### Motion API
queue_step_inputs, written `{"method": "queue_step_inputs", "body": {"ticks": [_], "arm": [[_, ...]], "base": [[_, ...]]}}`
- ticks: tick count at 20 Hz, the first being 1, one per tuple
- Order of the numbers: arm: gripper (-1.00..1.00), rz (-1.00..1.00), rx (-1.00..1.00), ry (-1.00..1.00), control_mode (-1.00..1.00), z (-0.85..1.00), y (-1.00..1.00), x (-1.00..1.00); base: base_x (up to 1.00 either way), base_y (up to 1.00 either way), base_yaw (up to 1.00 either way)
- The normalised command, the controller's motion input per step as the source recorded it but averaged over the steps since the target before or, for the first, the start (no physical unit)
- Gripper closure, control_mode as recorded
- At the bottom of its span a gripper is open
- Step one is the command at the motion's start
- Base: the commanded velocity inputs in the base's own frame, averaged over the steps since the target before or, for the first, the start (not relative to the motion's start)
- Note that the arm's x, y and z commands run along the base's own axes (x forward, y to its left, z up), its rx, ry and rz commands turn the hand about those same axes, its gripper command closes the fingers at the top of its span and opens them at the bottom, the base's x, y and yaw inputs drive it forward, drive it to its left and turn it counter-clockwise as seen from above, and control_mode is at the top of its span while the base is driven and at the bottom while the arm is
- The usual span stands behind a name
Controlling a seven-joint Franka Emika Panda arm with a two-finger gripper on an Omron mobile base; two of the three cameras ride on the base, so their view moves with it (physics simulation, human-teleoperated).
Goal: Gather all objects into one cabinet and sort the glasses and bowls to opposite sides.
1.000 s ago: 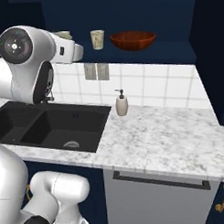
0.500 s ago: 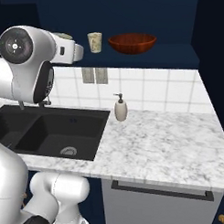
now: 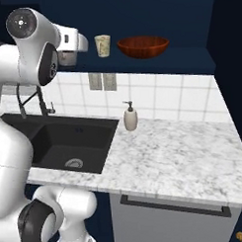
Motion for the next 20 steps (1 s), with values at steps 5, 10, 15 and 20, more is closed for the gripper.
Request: {"method": "queue_step_inputs", "body": {"ticks": [5, 10, 15, 20], "arm": [[1.0, 0.02, -0.16, 0.01, -1.0, -0.09, 0.23, 0.9], [1.0, 0.0, -0.07, -0.11, -1.0, -0.23, 0.15, 0.84], [1.0, 0.0, 0.02, -0.04, -1.0, -0.14, 0.01, 1.0], [1.0, 0.0, 0.13, 0.07, -1.0, -0.33, 0.0, 1.0]], "base": [[0.0, 0.0, 0.0], [0.0, 0.0, 0.0], [0.0, 0.0, 0.0], [0.0, 0.0, 0.0]]}}
